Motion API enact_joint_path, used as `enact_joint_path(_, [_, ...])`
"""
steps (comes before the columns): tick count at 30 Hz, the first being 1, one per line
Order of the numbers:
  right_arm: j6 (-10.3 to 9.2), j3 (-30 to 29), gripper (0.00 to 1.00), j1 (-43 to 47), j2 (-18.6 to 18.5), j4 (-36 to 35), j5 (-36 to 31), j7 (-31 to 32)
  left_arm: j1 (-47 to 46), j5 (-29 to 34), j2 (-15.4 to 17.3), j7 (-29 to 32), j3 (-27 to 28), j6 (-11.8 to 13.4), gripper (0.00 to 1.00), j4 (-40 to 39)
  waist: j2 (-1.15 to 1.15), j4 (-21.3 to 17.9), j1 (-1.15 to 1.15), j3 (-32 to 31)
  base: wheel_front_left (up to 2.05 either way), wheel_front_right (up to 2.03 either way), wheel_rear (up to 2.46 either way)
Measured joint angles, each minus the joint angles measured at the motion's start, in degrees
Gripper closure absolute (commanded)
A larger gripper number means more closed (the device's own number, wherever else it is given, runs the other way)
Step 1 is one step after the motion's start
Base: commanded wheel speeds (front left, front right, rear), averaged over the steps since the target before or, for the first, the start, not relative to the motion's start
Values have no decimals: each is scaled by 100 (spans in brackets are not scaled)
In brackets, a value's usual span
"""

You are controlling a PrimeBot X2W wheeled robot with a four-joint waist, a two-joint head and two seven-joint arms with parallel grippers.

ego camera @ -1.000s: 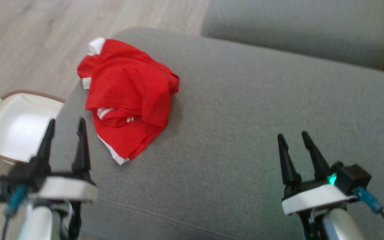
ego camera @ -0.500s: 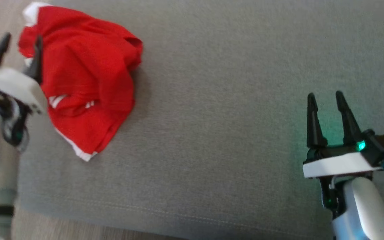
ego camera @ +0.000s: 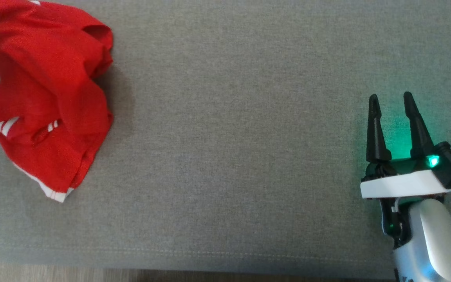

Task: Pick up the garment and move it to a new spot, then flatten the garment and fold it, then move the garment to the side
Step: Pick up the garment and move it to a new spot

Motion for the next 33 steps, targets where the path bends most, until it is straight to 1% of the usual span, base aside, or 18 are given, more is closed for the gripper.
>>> enact_joint_path(8, [0, -24, 0, -86, 1, -96, -51, 0, -498, 0, -20, 15, -38, 7, 0, 857, 0, -75, 0, 255, 0, 0, 0])
enact_joint_path(9, [0, -33, 0, -86, 1, -101, -51, 0, -532, -2, -33, 15, -44, 7, 66, 927, 0, -73, 0, 270, 0, 0, 0])
enact_joint_path(10, [0, -42, 0, -86, 0, -102, -53, 0, -572, -8, -47, 12, -48, 7, 100, 996, 0, -68, 0, 280, 0, 0, 0])
enact_joint_path(17, [0, -57, 0, -86, 1, -38, -56, 0, -637, -53, -198, -657, -227, 4, 100, 1158, 0, 0, 0, 132, 0, 0, 0])
enact_joint_path(24, [0, 47, 0, -81, 1, 112, 53, -1, -641, -62, -169, -1443, -258, 1, 100, 1150, 0, 44, 0, -322, 0, 0, 0])
enact_joint_path(28, [0, 68, 0, -70, 1, 211, 215, -1, -642, -62, -166, -1682, -360, 0, 100, 823, 0, 50, -1, -661, 0, 0, 0])
enact_joint_path(33, [0, 94, 0, -12, 1, 294, 454, -1, -635, -176, -200, -1741, -524, 0, 100, 180, 0, 32, -1, -1118, 0, 0, 0])
